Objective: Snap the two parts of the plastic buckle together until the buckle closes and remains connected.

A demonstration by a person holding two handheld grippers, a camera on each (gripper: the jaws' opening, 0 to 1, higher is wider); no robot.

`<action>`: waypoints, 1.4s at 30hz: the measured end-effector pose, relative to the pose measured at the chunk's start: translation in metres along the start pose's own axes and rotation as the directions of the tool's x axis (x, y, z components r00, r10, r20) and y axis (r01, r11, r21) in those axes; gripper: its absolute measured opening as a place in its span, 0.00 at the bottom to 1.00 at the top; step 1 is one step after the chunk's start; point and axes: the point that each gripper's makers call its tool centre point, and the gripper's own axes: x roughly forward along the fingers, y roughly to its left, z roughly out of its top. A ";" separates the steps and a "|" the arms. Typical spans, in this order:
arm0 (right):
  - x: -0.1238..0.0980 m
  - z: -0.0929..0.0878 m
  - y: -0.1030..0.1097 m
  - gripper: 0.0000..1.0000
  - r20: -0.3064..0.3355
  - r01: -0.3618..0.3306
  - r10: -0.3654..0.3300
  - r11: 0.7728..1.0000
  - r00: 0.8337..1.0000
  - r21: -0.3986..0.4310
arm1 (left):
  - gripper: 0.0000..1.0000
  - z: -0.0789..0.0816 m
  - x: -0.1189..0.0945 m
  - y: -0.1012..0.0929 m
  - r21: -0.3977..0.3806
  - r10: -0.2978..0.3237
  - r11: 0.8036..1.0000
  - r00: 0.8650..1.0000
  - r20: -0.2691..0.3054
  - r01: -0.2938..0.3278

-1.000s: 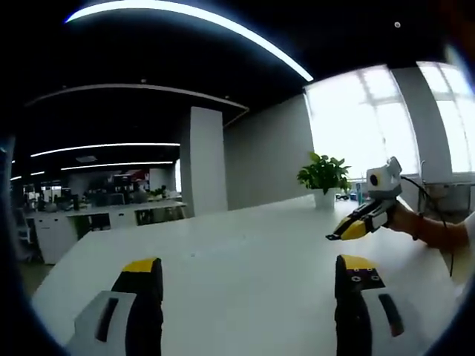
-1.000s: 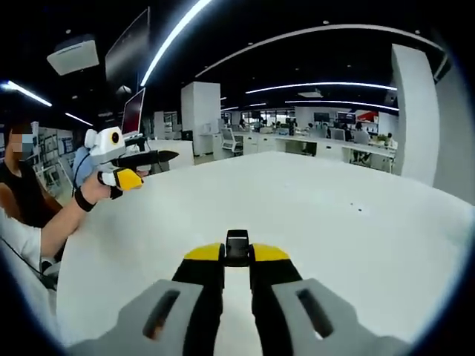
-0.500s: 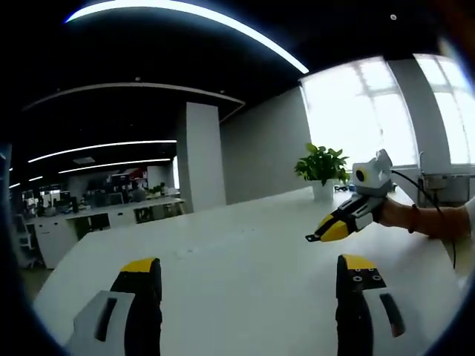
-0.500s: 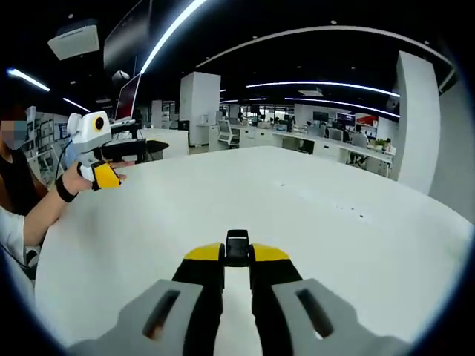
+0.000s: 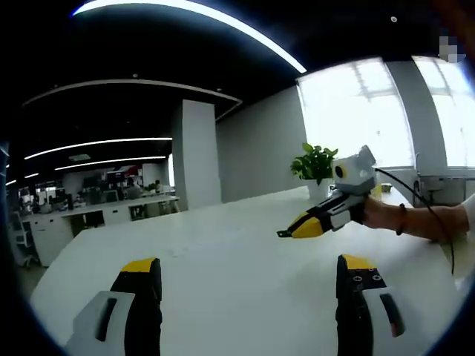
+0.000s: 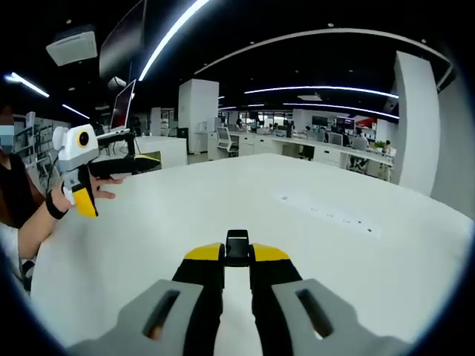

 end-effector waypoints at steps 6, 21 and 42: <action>0.006 0.002 -0.001 0.10 0.000 -0.001 0.001 1.000 1.000 0.001 | 0.99 0.000 0.001 0.001 0.003 0.000 1.000 1.000 0.000 0.000; 0.020 0.005 0.000 0.10 0.004 0.000 0.000 1.000 1.000 -0.014 | 0.99 -0.003 0.001 -0.004 0.013 -0.013 1.000 1.000 -0.010 0.014; 0.026 -0.031 0.017 0.10 -0.100 -0.036 0.037 0.999 0.994 0.007 | 0.99 -0.001 0.003 -0.007 0.057 -0.017 0.998 1.000 -0.001 0.017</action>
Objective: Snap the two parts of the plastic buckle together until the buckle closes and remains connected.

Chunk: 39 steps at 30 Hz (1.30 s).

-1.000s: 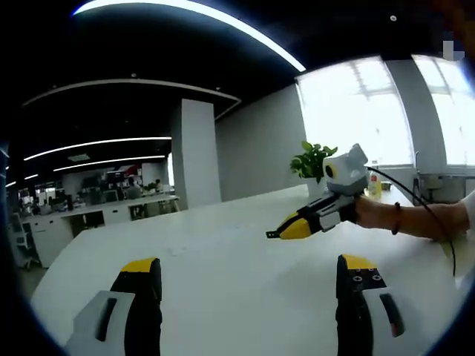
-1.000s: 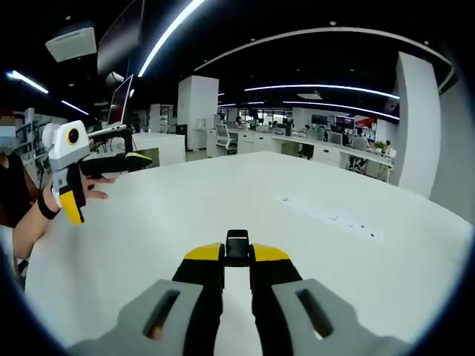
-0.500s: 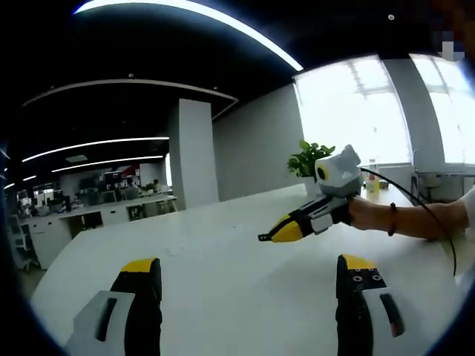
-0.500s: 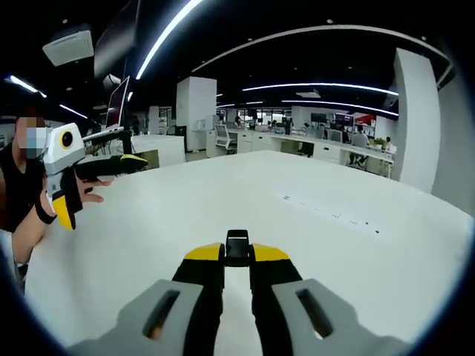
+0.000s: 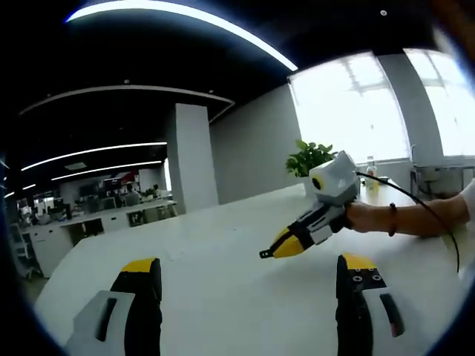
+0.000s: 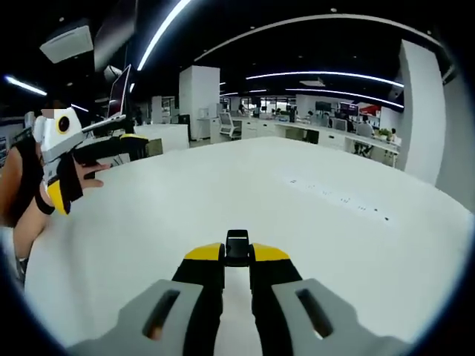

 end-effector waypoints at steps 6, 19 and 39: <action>0.008 -0.009 -0.008 0.10 -0.048 0.010 -0.011 1.000 0.999 -0.018 | 0.99 0.001 -0.001 -0.002 0.006 -0.002 1.000 1.000 0.005 0.002; 0.004 -0.029 -0.002 0.10 -0.100 -0.001 0.001 1.000 0.995 -0.001 | 0.99 -0.001 0.000 -0.004 0.012 -0.014 1.000 1.000 -0.001 0.014; 0.008 -0.031 -0.003 0.11 -0.111 -0.044 0.043 0.999 0.993 -0.007 | 0.98 -0.005 0.003 -0.004 0.031 -0.018 0.999 1.000 -0.018 0.019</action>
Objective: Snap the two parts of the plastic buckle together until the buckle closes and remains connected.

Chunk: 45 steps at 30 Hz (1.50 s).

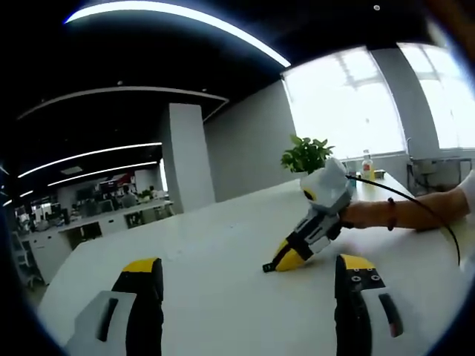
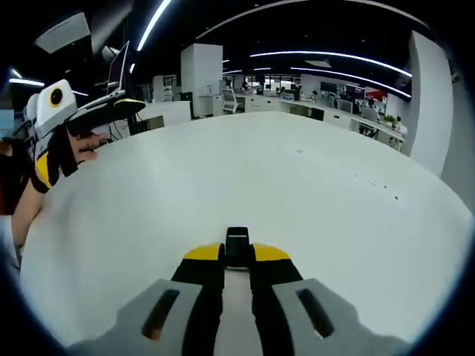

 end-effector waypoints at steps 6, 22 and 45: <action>0.000 0.000 0.002 0.14 0.009 -0.013 0.013 1.000 1.000 -0.027 | 0.97 -0.001 0.000 0.001 0.000 0.001 1.000 1.000 -0.003 -0.001; 0.003 0.014 -0.028 1.00 0.093 0.123 -0.120 0.992 0.988 -0.027 | 0.99 -0.001 0.000 0.001 -0.004 0.006 1.000 1.000 -0.006 -0.006; -0.017 0.038 -0.032 1.00 0.131 0.135 -0.132 0.991 0.983 -0.017 | 0.99 0.005 0.001 0.002 -0.072 0.024 0.997 1.000 0.019 -0.023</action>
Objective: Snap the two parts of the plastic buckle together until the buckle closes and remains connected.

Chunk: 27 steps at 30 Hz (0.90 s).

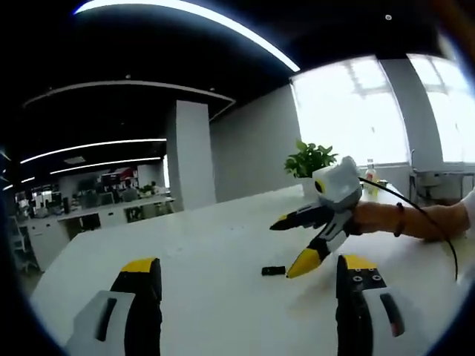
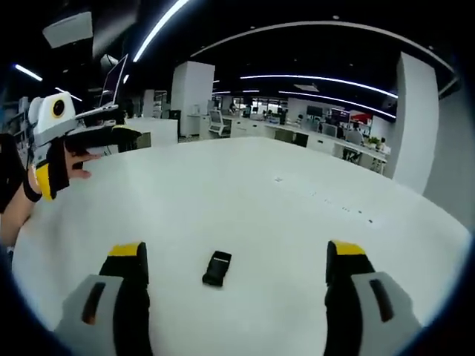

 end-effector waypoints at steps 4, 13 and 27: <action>-0.016 0.001 0.008 1.00 0.017 0.003 -0.003 1.000 1.000 0.006 | 0.99 0.003 -0.004 0.001 -0.022 0.011 1.000 1.000 -0.005 -0.011; -0.063 0.013 0.023 1.00 0.077 0.006 -0.004 1.000 0.997 -0.025 | 0.99 0.007 -0.021 -0.006 0.003 0.028 1.000 1.000 -0.004 -0.028; -0.146 0.018 0.070 1.00 0.200 0.006 0.004 0.999 0.980 -0.050 | 0.99 -0.011 -0.061 -0.034 -0.043 0.041 0.998 0.998 -0.049 -0.043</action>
